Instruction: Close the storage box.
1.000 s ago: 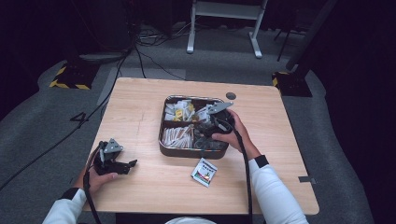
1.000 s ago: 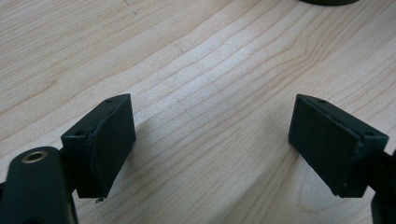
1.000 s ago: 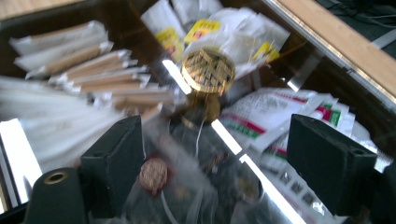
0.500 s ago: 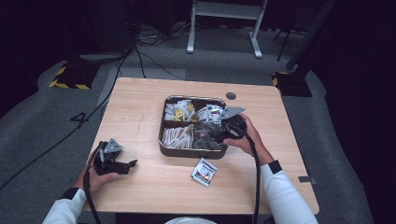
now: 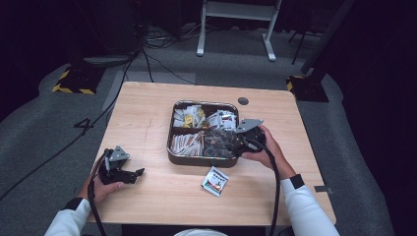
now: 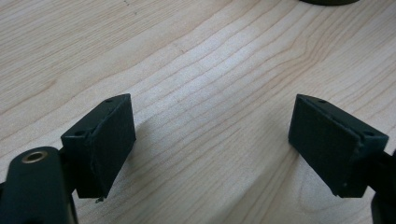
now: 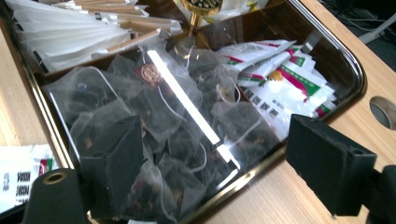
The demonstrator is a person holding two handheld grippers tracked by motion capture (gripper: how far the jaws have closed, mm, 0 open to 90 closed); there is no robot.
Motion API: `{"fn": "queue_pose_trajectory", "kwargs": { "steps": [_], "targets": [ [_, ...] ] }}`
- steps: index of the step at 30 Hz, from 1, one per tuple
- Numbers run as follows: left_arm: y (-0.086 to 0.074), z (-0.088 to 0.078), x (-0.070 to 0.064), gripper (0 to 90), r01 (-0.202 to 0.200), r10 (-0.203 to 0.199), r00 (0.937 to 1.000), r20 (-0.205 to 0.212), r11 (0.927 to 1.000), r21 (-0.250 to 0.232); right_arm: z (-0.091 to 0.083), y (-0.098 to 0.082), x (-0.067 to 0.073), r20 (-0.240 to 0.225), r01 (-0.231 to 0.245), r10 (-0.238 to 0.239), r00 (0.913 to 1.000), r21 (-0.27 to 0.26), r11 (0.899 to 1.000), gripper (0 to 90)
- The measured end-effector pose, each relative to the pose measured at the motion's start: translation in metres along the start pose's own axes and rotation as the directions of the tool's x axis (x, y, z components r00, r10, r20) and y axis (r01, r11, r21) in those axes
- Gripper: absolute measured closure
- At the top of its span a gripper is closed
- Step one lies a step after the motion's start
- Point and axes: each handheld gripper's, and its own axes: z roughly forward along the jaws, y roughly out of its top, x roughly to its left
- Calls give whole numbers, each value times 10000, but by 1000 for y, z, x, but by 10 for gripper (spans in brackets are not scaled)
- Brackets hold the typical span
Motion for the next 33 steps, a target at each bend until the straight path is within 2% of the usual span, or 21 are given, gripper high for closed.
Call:
{"fn": "queue_pose_trajectory", "kwargs": {
  "steps": [10,19,33],
  "targets": [
    [0,0,0,151,3,-3,10000,5,10000,2,-10,-18,-2,83,-184,183,9998,108,9998,194],
    [0,0,0,151,4,-4,10000,7,10000,-1,-20,-29,0,182,-246,247,9995,-28,9997,195],
    [1,1,0,148,-79,79,10000,16,10000,16,-29,-51,2,258,-457,452,9986,223,9987,194]
  ]
}}
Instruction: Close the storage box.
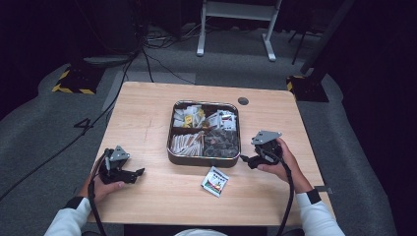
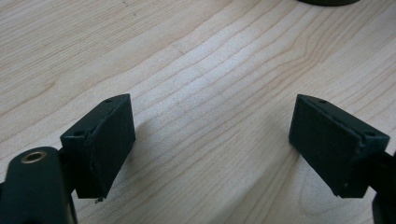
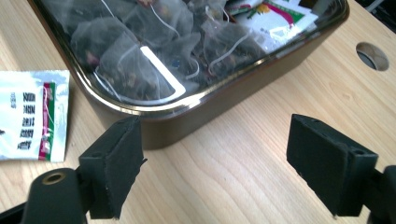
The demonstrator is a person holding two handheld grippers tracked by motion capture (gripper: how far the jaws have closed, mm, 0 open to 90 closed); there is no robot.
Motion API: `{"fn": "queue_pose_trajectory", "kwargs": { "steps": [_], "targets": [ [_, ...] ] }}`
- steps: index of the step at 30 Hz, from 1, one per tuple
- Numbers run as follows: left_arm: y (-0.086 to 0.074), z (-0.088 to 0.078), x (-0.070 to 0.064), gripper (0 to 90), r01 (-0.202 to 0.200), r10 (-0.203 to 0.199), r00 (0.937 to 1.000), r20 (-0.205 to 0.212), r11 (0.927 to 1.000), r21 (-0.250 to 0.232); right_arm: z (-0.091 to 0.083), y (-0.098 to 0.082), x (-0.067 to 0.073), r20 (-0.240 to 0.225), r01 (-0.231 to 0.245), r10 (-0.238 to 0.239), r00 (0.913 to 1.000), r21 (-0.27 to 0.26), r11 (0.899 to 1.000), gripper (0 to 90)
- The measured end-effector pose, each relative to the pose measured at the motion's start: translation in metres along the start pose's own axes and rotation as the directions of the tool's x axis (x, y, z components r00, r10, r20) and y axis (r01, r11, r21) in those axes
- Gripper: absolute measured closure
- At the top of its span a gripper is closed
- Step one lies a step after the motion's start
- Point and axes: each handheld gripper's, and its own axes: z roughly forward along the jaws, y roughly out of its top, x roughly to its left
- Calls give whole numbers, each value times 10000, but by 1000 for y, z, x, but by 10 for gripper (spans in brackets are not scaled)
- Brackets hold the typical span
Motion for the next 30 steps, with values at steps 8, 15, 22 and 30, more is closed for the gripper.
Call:
{"fn": "queue_pose_trajectory", "kwargs": {
  "steps": [8,15,22,30],
  "targets": [
    [0,0,0,148,2,-2,10000,1,10000,-2,-4,-15,-1,97,-123,123,9999,20,9999,195],
    [0,0,0,148,-1,1,10000,5,10000,0,-9,-31,-4,199,-243,240,9995,115,9996,191],
    [0,0,0,148,-4,4,10000,6,10000,-1,-17,-53,-10,223,-845,844,9962,63,9964,190],
    [0,0,0,148,-1,1,10000,10,10000,-1,-24,-77,-16,379,-1369,1361,9900,207,9904,191]
  ]
}}
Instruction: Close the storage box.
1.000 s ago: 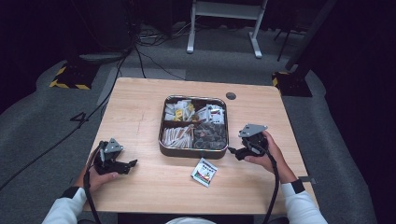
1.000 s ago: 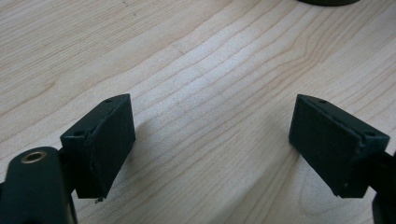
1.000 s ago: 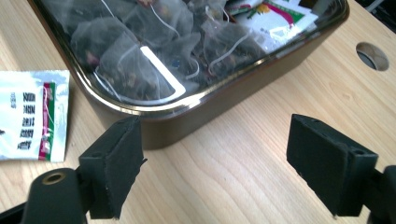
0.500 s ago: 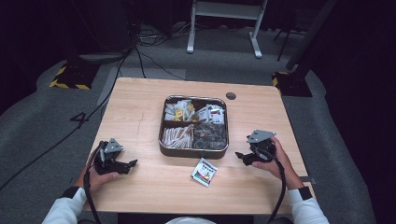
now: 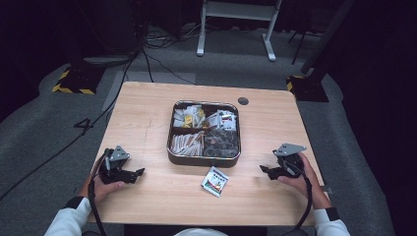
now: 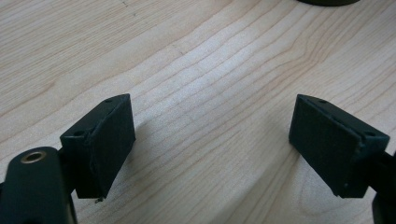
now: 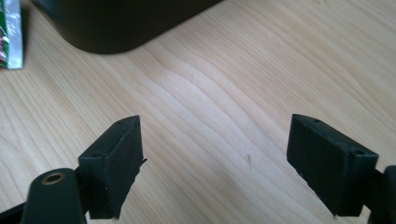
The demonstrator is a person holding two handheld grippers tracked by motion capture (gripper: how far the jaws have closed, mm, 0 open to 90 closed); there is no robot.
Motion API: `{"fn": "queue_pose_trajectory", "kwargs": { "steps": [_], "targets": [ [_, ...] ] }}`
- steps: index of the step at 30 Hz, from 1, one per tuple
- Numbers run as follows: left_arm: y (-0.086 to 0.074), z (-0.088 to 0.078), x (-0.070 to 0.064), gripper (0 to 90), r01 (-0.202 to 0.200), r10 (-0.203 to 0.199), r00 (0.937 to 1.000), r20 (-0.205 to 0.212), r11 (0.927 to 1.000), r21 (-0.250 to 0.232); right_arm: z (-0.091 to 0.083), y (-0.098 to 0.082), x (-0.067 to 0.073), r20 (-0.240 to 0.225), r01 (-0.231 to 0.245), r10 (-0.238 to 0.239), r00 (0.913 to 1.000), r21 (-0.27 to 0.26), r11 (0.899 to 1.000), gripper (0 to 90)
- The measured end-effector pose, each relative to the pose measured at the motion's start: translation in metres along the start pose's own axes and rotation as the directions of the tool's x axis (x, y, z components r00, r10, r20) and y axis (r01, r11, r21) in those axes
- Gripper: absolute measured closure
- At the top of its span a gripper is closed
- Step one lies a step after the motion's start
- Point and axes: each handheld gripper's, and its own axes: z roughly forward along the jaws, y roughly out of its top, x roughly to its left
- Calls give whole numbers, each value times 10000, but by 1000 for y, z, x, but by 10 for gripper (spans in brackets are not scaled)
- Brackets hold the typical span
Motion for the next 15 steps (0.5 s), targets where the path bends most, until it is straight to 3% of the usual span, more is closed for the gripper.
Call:
{"fn": "queue_pose_trajectory", "kwargs": {
  "steps": [15],
  "targets": [
    [0,0,0,147,16,-16,10000,24,10000,2,-9,-39,-14,340,-965,957,9948,214,9951,190]
  ]
}}
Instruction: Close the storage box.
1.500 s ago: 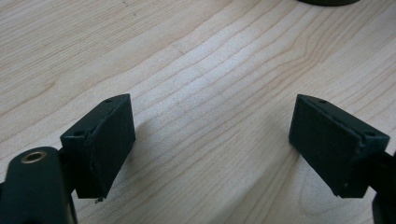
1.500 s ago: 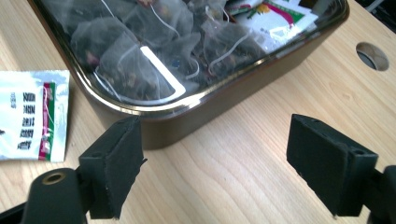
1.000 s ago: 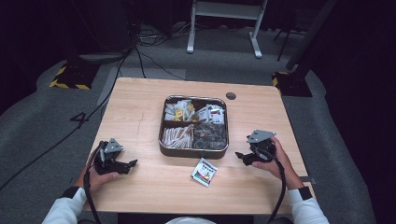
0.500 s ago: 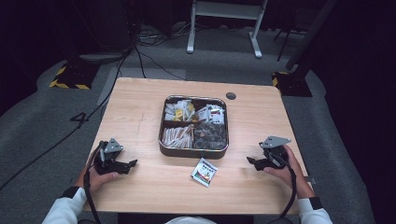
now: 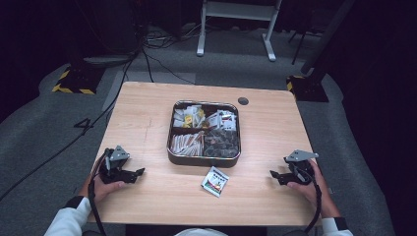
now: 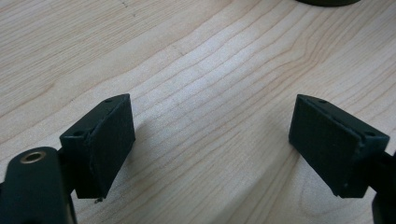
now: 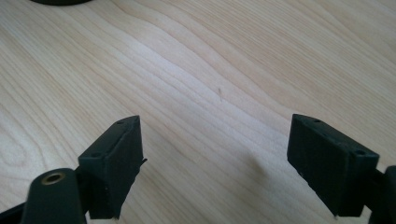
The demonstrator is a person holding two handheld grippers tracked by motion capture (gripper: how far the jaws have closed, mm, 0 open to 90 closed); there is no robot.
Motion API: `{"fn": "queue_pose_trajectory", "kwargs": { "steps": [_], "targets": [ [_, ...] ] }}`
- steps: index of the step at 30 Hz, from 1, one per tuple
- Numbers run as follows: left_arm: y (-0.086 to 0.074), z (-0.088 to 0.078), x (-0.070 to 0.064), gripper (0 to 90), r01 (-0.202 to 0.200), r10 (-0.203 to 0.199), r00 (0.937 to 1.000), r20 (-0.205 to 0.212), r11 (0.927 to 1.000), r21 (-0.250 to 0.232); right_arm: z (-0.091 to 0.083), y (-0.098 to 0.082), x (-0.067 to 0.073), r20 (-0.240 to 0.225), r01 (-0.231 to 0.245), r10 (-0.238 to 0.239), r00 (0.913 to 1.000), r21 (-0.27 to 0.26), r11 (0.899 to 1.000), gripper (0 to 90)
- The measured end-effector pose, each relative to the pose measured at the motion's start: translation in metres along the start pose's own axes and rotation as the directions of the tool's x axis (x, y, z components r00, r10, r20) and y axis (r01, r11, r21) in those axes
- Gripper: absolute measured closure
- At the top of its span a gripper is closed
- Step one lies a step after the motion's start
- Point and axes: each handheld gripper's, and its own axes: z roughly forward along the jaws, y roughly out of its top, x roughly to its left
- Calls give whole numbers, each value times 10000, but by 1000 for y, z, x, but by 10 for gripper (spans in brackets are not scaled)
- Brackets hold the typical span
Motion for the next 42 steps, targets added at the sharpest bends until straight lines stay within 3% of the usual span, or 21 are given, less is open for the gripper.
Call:
{"fn": "queue_pose_trajectory", "kwargs": {
  "steps": [13,24,30,42],
  "targets": [
    [1,1,1,146,-34,34,10000,9,10000,-25,-5,-23,-8,194,-647,647,9977,-8,9979,184],
    [1,1,1,146,-71,71,10000,3,10000,-21,-9,-38,-16,83,-1494,1499,9887,-430,9878,162],
    [1,1,1,147,-32,32,10000,25,10000,-28,-10,-45,-19,241,-1705,1730,9846,-817,9820,160],
    [1,1,1,147,-16,16,10000,36,10000,-30,-9,-45,-19,353,-1797,1832,9824,-842,9801,153]
  ]
}}
